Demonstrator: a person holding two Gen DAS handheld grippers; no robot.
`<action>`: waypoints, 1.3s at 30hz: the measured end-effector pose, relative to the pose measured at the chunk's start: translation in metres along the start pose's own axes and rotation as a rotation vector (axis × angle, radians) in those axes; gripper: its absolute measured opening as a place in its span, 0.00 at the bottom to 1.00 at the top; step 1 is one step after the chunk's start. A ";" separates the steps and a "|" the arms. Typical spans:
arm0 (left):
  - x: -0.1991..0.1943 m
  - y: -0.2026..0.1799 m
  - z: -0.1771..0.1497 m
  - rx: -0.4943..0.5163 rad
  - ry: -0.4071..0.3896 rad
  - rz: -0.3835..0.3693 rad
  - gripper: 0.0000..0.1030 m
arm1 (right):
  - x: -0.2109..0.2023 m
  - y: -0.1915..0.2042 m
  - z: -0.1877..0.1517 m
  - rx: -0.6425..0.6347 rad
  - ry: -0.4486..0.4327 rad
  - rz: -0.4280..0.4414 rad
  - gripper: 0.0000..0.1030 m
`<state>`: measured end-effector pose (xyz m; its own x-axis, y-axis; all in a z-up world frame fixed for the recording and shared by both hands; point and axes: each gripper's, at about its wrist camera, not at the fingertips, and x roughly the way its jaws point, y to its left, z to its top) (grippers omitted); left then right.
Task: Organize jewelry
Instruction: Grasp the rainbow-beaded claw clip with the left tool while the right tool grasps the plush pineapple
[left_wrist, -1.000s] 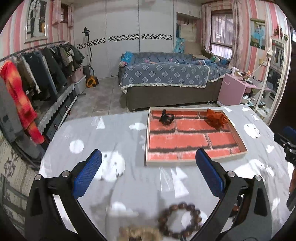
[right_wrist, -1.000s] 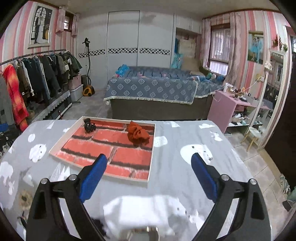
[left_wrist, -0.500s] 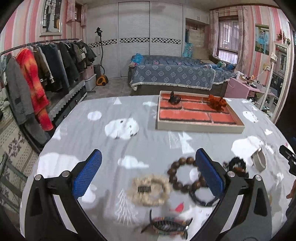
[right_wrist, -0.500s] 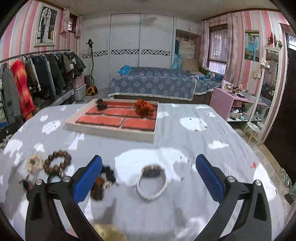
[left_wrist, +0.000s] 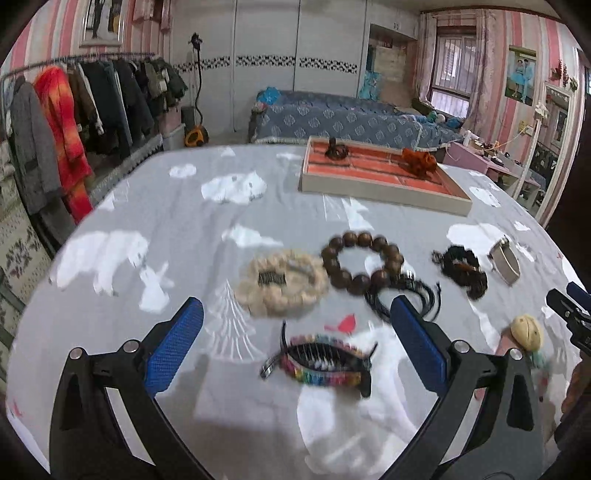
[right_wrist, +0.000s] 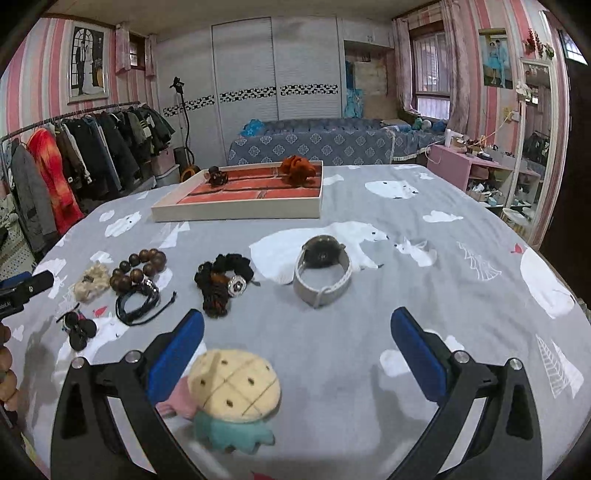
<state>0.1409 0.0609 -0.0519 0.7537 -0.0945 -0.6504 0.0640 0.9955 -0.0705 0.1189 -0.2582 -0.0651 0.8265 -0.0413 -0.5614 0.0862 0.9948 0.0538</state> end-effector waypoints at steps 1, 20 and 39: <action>0.002 0.001 -0.004 -0.005 0.011 -0.003 0.95 | -0.001 0.002 -0.002 -0.002 0.001 0.000 0.96; 0.023 -0.005 -0.030 0.034 0.092 -0.006 0.95 | 0.008 0.029 -0.023 -0.107 0.047 -0.030 0.96; 0.056 -0.009 -0.028 0.047 0.248 -0.016 0.95 | 0.024 0.035 -0.024 -0.141 0.130 -0.016 0.95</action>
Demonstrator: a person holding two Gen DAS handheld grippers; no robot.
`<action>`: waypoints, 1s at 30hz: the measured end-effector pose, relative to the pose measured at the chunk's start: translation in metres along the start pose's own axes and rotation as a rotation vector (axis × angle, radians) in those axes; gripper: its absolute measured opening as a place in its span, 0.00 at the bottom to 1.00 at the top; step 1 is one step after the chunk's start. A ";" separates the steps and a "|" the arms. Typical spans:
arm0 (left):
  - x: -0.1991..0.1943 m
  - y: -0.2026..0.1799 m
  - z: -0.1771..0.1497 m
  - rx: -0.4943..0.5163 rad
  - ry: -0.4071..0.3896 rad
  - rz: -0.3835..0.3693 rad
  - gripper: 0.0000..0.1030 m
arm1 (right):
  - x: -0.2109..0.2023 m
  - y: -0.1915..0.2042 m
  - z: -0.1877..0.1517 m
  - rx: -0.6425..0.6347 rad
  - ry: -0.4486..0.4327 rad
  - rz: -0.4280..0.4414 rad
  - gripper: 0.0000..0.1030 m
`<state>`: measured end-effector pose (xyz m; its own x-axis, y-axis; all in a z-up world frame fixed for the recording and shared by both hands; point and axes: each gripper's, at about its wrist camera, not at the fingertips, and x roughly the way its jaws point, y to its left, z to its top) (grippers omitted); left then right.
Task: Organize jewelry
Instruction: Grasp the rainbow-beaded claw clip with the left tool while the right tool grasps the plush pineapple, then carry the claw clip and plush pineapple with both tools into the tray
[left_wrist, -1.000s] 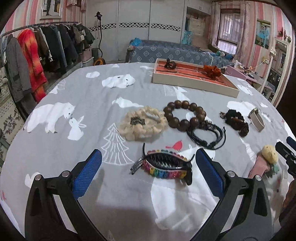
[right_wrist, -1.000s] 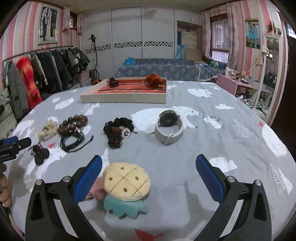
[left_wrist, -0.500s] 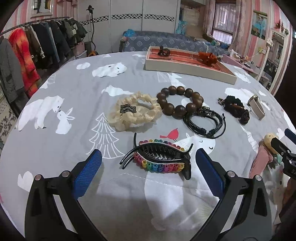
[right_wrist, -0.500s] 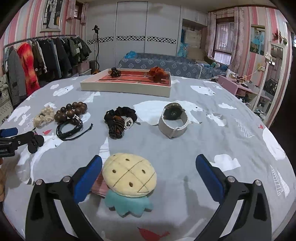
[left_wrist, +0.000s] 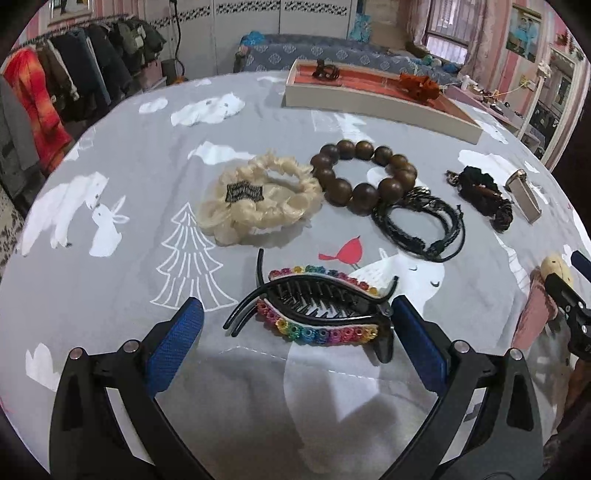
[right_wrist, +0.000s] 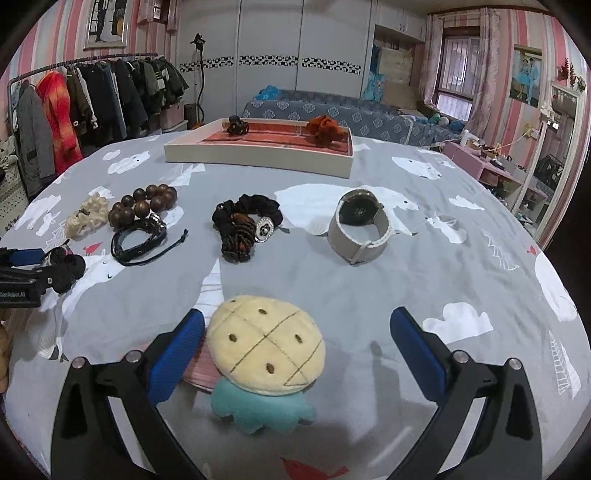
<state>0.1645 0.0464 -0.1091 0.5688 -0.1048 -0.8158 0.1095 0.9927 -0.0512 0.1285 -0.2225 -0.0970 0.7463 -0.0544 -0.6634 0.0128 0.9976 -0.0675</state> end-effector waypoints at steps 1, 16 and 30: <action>0.002 0.000 0.000 -0.005 0.011 0.002 0.95 | 0.001 0.000 0.000 0.000 0.004 0.002 0.95; 0.009 -0.006 0.005 0.026 0.030 0.007 0.94 | 0.010 0.004 0.001 -0.005 0.047 0.086 0.57; 0.002 -0.009 0.001 0.039 -0.004 0.003 0.78 | 0.001 0.001 0.002 0.006 0.022 0.114 0.52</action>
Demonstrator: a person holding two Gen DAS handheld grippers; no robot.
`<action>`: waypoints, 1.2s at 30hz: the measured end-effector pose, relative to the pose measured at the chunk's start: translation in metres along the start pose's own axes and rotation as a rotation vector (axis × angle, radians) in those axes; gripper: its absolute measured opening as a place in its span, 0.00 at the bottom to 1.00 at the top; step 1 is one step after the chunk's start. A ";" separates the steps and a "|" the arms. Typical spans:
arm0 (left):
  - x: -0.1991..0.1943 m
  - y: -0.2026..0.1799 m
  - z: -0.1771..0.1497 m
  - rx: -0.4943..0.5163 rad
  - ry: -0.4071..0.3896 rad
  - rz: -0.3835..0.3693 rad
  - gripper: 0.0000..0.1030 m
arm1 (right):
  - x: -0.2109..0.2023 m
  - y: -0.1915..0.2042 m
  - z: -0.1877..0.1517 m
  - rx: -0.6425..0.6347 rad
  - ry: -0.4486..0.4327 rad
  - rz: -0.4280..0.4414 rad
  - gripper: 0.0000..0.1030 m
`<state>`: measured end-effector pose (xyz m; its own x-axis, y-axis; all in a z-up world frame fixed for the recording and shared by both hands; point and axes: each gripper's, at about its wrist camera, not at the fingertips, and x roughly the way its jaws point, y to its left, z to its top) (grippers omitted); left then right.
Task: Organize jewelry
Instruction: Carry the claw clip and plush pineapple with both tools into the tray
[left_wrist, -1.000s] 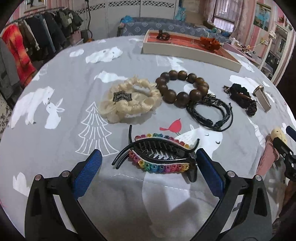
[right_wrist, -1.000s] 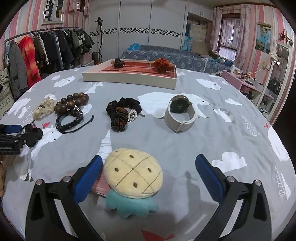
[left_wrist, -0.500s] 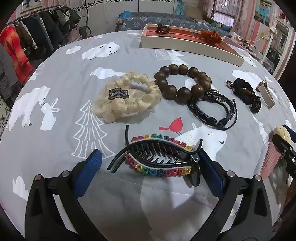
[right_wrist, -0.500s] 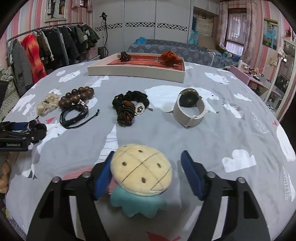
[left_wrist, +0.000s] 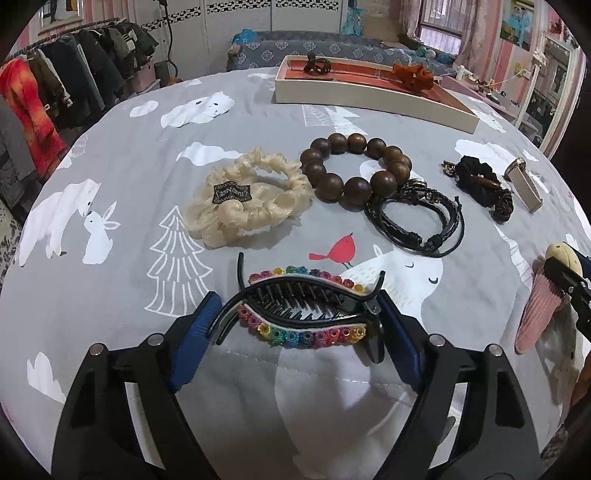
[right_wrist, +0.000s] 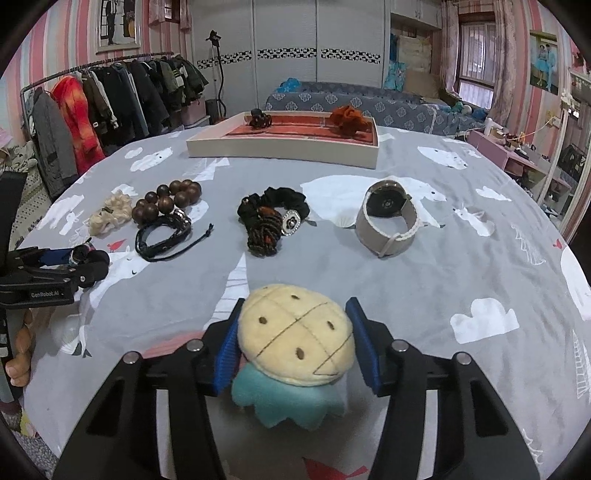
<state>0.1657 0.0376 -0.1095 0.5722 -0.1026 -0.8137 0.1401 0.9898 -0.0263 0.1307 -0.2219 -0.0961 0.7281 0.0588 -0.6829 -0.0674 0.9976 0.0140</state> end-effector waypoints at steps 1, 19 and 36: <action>-0.001 0.001 0.000 -0.004 -0.002 -0.003 0.78 | -0.001 0.000 0.000 0.000 -0.002 0.001 0.52; -0.043 -0.003 0.018 0.004 -0.131 -0.034 0.76 | -0.021 -0.015 0.033 -0.007 -0.104 0.002 0.50; -0.057 -0.016 0.146 -0.010 -0.263 -0.054 0.76 | -0.006 -0.025 0.153 0.001 -0.242 -0.010 0.50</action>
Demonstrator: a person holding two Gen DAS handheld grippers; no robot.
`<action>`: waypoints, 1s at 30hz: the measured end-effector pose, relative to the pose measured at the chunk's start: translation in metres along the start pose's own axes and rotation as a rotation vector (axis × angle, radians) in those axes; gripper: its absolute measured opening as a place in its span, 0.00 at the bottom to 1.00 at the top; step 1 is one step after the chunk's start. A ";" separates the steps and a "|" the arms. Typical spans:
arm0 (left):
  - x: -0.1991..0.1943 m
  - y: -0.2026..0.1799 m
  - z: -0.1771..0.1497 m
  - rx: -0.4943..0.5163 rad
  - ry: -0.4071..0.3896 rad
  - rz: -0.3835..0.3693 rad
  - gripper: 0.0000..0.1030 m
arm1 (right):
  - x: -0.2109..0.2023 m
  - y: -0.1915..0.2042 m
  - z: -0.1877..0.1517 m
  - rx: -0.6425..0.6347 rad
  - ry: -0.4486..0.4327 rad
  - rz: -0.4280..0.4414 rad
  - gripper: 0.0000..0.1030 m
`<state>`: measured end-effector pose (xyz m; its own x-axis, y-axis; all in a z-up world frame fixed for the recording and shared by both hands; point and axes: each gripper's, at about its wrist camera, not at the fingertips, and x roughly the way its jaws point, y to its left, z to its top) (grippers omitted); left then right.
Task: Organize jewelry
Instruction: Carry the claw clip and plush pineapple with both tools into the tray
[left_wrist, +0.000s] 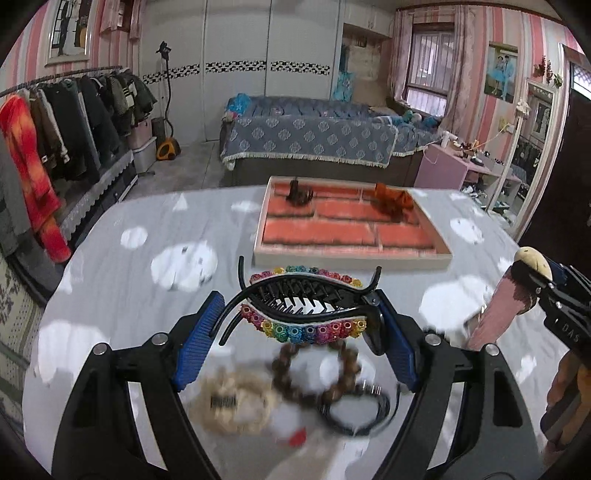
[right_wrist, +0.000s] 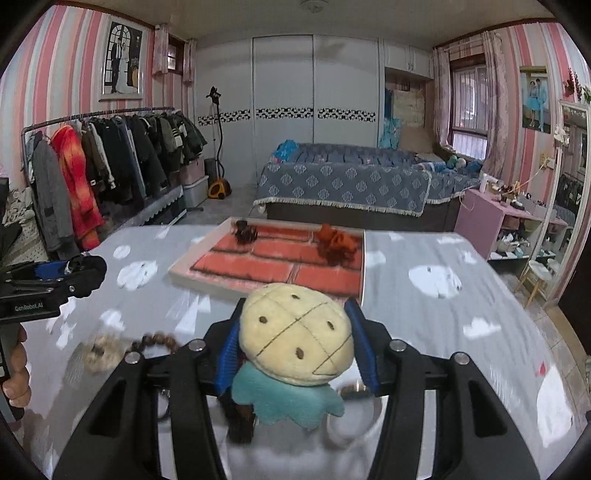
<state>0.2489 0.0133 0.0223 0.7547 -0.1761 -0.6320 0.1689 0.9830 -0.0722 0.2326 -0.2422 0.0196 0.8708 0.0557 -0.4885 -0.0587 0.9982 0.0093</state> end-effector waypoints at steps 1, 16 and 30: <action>0.008 -0.001 0.011 -0.005 0.001 -0.004 0.76 | 0.007 -0.001 0.007 0.006 0.001 0.000 0.50; 0.133 -0.008 0.098 0.042 0.010 0.051 0.76 | 0.134 -0.021 0.081 0.073 0.073 -0.117 0.50; 0.256 -0.005 0.107 0.035 0.183 0.096 0.76 | 0.259 -0.041 0.066 0.147 0.312 -0.205 0.50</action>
<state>0.5092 -0.0424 -0.0567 0.6415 -0.0663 -0.7643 0.1261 0.9918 0.0199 0.4927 -0.2669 -0.0494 0.6658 -0.1316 -0.7344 0.1915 0.9815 -0.0023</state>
